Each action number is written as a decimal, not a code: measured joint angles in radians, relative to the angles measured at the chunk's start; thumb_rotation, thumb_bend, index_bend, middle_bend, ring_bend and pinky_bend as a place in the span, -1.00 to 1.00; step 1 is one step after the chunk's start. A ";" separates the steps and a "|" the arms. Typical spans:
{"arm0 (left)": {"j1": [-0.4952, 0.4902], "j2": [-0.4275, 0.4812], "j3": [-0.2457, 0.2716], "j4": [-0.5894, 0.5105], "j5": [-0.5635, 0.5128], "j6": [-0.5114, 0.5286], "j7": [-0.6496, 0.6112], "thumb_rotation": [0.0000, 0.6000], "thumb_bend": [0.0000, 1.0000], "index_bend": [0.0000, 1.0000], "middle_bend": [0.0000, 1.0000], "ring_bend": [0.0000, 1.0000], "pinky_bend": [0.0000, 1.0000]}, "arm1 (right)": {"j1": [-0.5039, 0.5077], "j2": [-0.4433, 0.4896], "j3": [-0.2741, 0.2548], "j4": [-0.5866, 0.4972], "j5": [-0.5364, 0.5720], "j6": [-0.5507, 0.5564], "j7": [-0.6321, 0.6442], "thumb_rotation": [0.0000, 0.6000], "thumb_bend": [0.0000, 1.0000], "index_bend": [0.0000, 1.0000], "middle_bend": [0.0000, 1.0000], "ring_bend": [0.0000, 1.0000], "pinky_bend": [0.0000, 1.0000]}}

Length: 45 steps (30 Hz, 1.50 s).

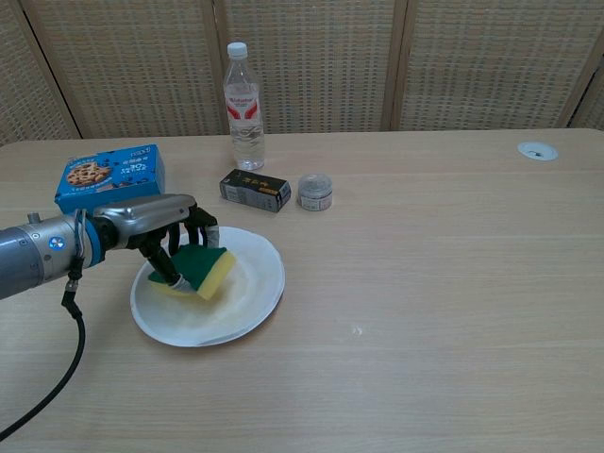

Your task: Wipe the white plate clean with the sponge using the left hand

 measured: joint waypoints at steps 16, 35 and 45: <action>-0.018 -0.028 -0.043 -0.001 -0.086 -0.060 -0.007 1.00 -0.59 0.43 -0.12 -0.23 -0.07 | 0.001 -0.001 -0.001 0.001 0.000 -0.002 -0.002 1.00 -1.00 -1.00 -1.00 -1.00 -1.00; -0.017 -0.033 -0.043 0.001 -0.063 -0.054 -0.050 1.00 -0.59 0.43 -0.12 -0.23 -0.07 | -0.005 0.005 0.002 -0.001 -0.002 0.010 0.013 1.00 -1.00 -1.00 -1.00 -1.00 -1.00; -0.037 0.004 -0.072 -0.111 -0.087 -0.050 -0.008 1.00 -0.59 0.43 -0.12 -0.23 -0.07 | -0.005 0.007 0.001 -0.002 -0.005 0.011 0.017 1.00 -1.00 -1.00 -1.00 -1.00 -1.00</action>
